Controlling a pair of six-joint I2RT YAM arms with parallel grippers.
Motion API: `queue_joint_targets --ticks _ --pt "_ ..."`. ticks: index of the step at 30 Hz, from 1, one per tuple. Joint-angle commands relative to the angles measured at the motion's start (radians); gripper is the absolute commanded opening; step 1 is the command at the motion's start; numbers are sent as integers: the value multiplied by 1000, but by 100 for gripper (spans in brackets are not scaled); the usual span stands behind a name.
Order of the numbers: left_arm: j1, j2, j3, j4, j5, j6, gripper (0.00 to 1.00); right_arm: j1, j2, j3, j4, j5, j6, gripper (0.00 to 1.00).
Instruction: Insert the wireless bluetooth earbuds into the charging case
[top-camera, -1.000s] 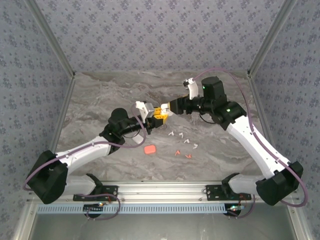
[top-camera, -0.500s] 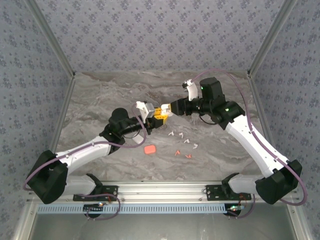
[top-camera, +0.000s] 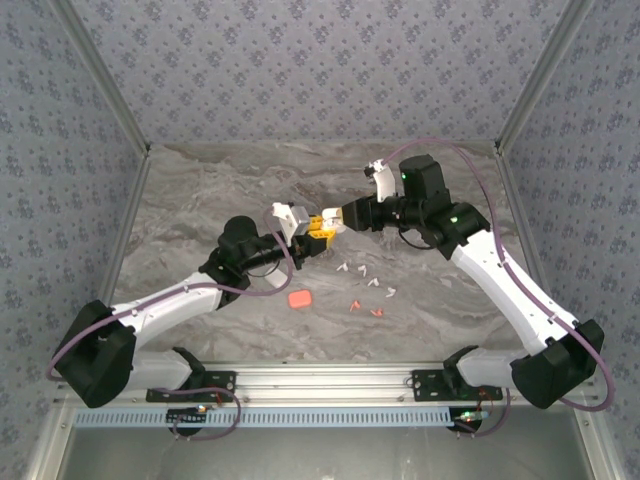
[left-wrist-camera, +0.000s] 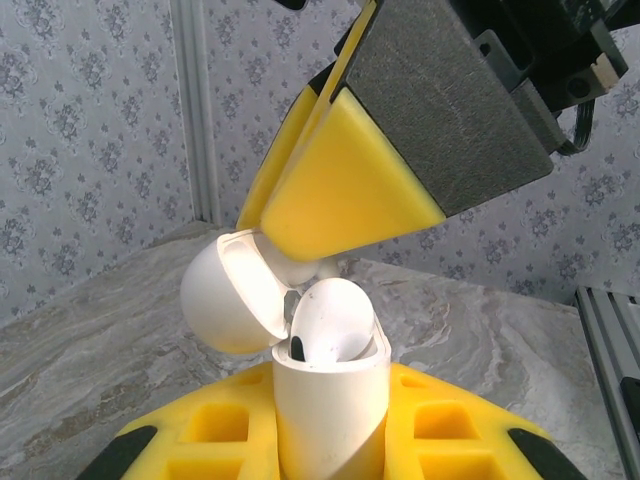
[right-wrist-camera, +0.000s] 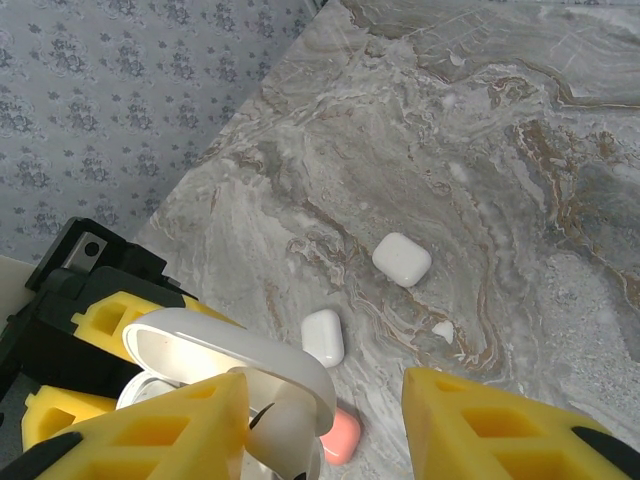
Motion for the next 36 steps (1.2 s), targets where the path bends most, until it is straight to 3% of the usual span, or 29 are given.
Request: queue_joint_targets --ticks 1,29,36 --pt "-7 -5 38 43 -17 9 0 4 -22 3 -29 2 -19 47" --pt "-7 3 36 46 -21 -4 0 31 9 20 -8 -4 -22 47" --pt "-7 9 38 46 -22 -4 0 16 -12 33 4 -32 -7 62"
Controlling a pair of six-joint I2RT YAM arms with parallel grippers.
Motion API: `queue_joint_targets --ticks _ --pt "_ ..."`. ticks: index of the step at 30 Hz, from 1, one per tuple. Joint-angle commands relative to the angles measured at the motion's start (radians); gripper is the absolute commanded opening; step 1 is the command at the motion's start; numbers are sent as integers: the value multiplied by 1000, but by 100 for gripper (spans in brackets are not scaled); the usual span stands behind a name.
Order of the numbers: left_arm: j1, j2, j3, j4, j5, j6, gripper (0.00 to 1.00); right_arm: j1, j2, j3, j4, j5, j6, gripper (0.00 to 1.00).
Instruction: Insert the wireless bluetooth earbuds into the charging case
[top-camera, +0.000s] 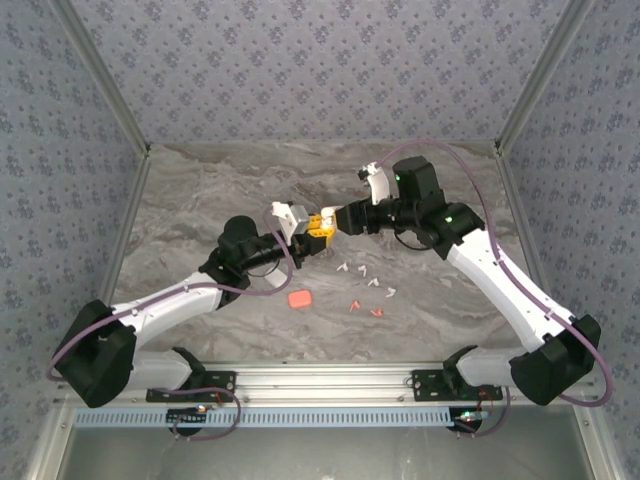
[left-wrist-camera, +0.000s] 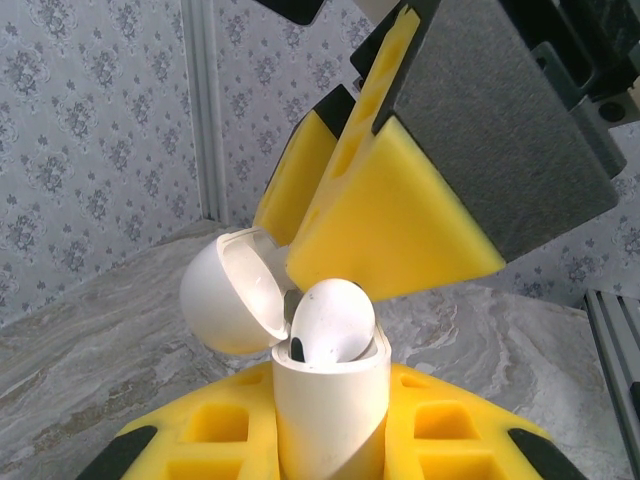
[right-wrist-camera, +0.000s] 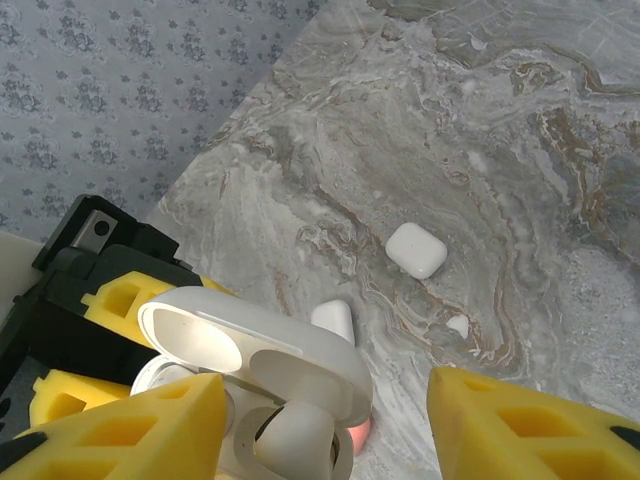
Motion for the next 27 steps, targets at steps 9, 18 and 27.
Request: queue_joint_targets --ticks 9,18,27 --pt "-7 12 42 69 5 -2 0 -31 -51 66 -69 26 30 64" --pt "-6 33 54 69 15 3 0 -14 11 113 -113 84 74 54" --pt "-6 35 59 65 10 1 0 -11 33 114 -139 82 74 43"
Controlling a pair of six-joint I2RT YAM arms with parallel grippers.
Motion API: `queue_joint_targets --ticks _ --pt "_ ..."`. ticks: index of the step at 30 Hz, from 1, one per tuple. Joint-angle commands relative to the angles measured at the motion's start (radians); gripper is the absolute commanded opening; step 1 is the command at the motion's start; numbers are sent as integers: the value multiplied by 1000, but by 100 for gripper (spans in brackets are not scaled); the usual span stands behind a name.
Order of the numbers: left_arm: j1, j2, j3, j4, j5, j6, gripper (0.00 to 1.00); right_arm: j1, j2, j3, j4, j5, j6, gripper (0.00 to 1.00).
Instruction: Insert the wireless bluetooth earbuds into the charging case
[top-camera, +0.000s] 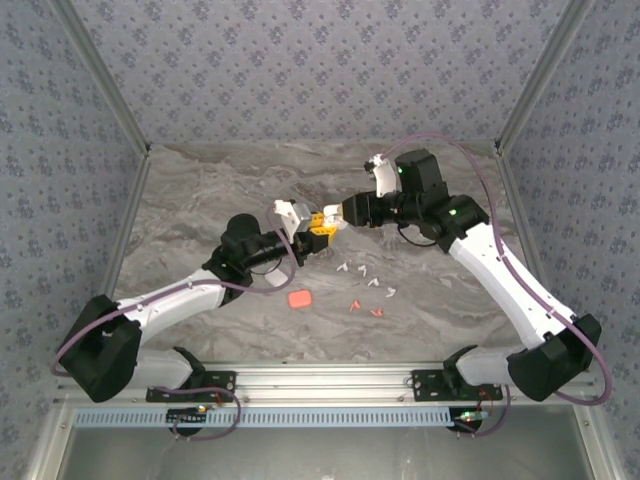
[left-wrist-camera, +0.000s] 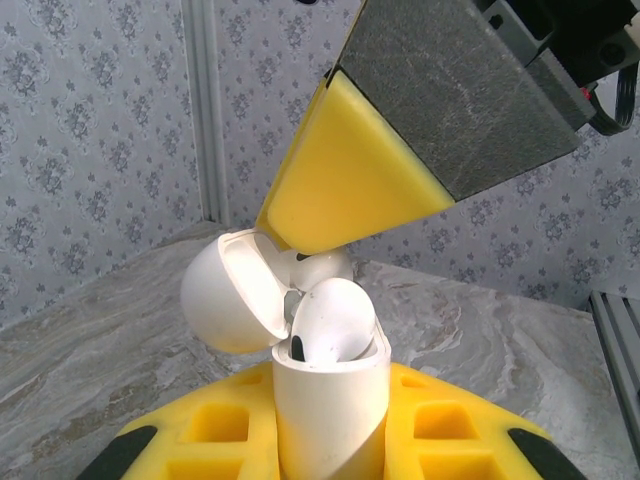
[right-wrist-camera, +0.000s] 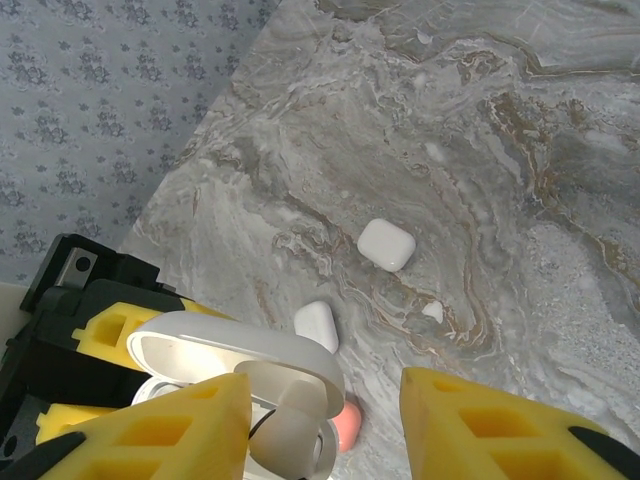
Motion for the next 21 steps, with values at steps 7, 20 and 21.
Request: queue_joint_targets --ticks 7,20,21 --pt "-7 1 40 44 -1 -1 0 8 4 27 -46 0 -3 34" --pt "-7 8 37 44 -25 -7 0 11 0 27 -70 -24 -17 30" --pt "-7 8 37 44 -25 -7 0 11 0 27 -71 -25 -17 30"
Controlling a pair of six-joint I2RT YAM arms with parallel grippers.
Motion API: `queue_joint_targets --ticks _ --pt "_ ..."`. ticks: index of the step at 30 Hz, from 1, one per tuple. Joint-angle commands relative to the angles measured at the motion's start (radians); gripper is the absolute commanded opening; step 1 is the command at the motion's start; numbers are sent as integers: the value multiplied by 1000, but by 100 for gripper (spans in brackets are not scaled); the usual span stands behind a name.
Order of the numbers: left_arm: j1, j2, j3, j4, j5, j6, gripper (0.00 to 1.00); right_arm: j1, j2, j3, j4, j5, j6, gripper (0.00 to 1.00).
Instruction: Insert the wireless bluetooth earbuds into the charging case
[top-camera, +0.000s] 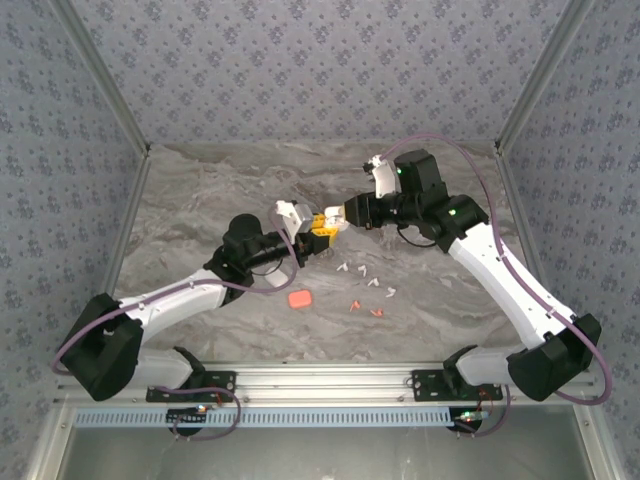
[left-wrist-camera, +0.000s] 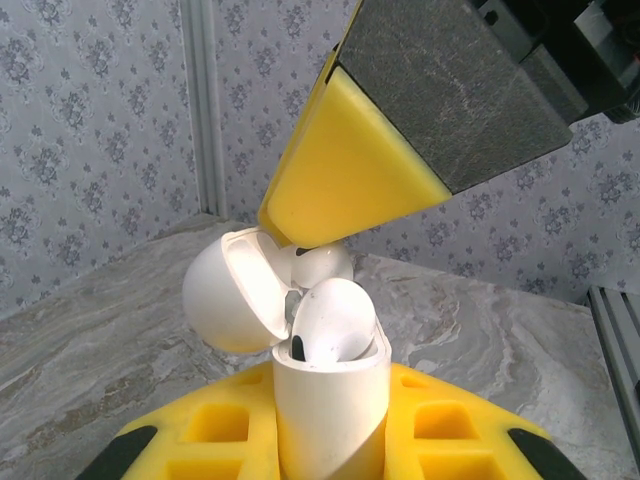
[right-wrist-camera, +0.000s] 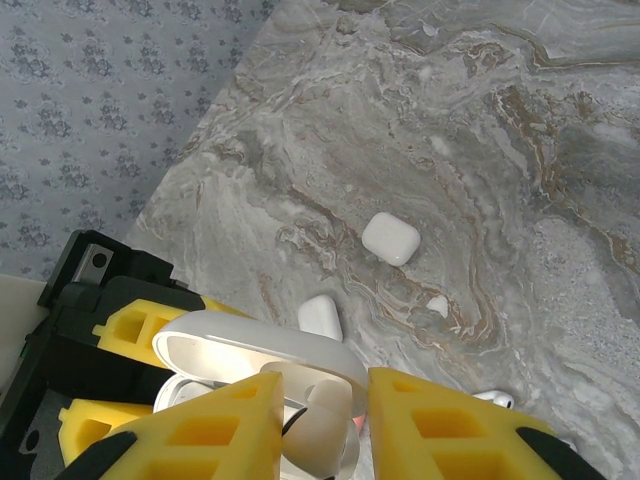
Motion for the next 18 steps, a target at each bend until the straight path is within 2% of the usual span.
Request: queue_joint_targets --ticks 1,18 --pt "-5 -2 37 50 -23 -7 0 5 -1 25 -56 -20 -18 30" --pt "-5 2 40 46 -23 -5 0 6 -4 34 -57 -14 -21 34"
